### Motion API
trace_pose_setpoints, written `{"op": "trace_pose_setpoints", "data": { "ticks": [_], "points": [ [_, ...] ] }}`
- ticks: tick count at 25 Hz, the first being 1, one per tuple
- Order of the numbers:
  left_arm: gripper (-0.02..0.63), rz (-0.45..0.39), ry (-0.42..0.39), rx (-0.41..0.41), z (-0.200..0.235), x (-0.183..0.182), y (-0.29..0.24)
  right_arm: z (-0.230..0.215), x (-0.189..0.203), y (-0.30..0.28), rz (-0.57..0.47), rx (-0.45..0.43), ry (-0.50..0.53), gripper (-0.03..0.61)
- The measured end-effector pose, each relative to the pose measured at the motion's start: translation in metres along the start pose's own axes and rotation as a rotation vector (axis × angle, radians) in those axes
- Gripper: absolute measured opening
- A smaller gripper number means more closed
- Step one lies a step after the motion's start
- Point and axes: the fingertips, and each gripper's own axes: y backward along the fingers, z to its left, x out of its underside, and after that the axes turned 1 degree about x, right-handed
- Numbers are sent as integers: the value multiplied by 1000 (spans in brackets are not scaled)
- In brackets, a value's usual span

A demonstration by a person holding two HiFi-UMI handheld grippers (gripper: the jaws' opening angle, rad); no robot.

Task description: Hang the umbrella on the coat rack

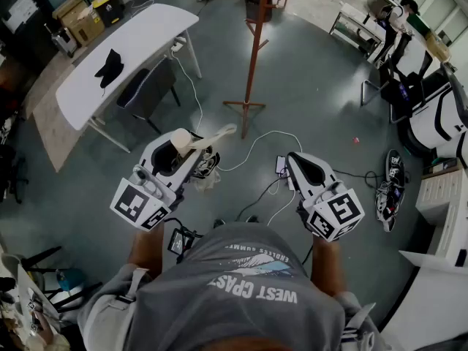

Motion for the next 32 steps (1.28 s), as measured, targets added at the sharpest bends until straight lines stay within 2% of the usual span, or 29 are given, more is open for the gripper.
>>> {"op": "trace_pose_setpoints", "data": {
  "ticks": [9,23,28,32],
  "points": [
    [166,5,2,6,18,4,7,9,1,-14,1,17,-2,28],
    [166,27,8,42,28,18,11,8,1,-13,-54,101,-30,28],
    [166,35,17,37,52,21,17,15,2,-33,-43,100,-48,28],
    [166,49,16,25,58,26,6,3,2,-40,-44,88,-55,28]
  ]
}}
